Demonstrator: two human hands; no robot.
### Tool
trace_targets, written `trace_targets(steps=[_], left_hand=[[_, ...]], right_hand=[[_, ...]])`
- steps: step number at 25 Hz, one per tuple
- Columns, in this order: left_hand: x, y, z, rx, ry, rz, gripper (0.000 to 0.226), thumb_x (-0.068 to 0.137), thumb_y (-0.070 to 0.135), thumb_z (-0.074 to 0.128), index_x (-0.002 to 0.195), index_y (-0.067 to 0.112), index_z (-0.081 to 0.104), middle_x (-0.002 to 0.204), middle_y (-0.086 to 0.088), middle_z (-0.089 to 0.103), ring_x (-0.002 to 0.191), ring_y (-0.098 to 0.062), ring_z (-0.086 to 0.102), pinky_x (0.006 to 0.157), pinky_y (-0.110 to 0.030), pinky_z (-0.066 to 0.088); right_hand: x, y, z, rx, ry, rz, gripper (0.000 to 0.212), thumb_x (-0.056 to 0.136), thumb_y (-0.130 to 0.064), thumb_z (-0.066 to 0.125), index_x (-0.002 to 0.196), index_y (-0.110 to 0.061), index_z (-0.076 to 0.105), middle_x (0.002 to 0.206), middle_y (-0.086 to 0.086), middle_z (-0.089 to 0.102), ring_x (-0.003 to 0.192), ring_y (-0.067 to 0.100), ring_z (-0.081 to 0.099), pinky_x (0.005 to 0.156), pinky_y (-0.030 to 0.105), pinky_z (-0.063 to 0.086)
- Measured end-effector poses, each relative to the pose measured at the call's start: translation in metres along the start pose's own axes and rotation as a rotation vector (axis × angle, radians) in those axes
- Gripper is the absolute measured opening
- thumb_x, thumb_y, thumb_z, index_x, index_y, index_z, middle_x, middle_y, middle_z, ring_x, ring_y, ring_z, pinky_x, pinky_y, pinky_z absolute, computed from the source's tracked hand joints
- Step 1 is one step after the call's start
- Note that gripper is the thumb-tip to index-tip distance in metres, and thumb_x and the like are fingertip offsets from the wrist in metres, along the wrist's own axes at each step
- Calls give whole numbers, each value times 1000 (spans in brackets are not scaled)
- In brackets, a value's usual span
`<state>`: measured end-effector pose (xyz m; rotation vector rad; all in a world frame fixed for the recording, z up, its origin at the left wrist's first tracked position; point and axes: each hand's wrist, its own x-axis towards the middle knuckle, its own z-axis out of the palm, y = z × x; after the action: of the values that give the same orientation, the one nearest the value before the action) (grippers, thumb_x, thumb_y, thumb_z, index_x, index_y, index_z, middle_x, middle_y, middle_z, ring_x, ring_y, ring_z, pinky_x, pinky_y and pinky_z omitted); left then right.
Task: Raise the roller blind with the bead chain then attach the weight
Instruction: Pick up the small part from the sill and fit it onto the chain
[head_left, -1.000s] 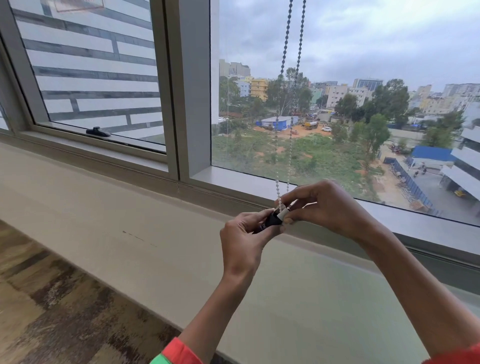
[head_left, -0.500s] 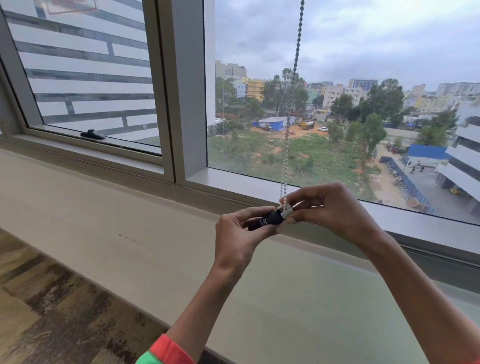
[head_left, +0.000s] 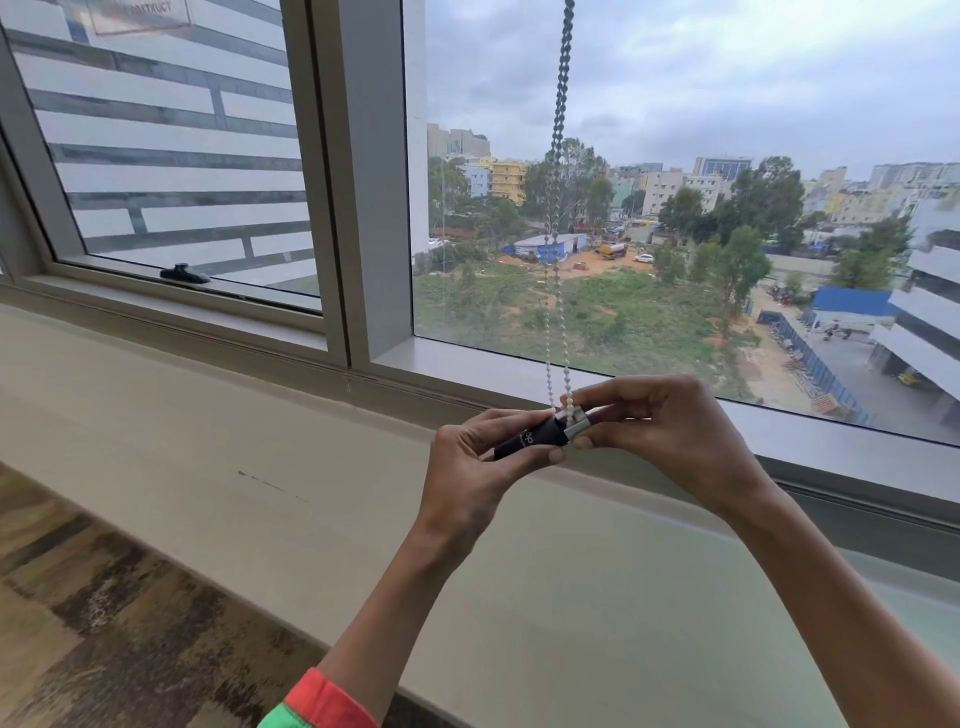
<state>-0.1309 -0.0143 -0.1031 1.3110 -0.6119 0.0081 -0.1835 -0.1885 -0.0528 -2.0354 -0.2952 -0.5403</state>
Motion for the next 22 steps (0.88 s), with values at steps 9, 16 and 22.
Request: trace_targets(steps=[9,16,22], left_hand=[[-4,1,13,-70,-40,-79,26,65,-6,78,87,7,76,67,4,74,55,-6,60,53,-14,45],[-5,-29,14,-193,-1,-320,24,71,0,75,90,14,73,78,-4,72,67,-14,65,67,-28,58],[-6,-47,13,-8,12,-316,20,71,1,76,84,15,75,72,-17,69,63,-21,60,66,-19,52]], right_hand=[[-4,2,-14,-129,-68,18,32,66,-4,80,94,-20,75,92,-2,76,86,3,70,80,17,53],[0,35,4,-106,-67,79,42,68,-1,79,108,-11,70,101,8,74,93,5,70,86,21,53],[0,53,15,-156,-96,80,45,68,4,77,108,-15,69,96,8,75,85,6,71,82,28,56]])
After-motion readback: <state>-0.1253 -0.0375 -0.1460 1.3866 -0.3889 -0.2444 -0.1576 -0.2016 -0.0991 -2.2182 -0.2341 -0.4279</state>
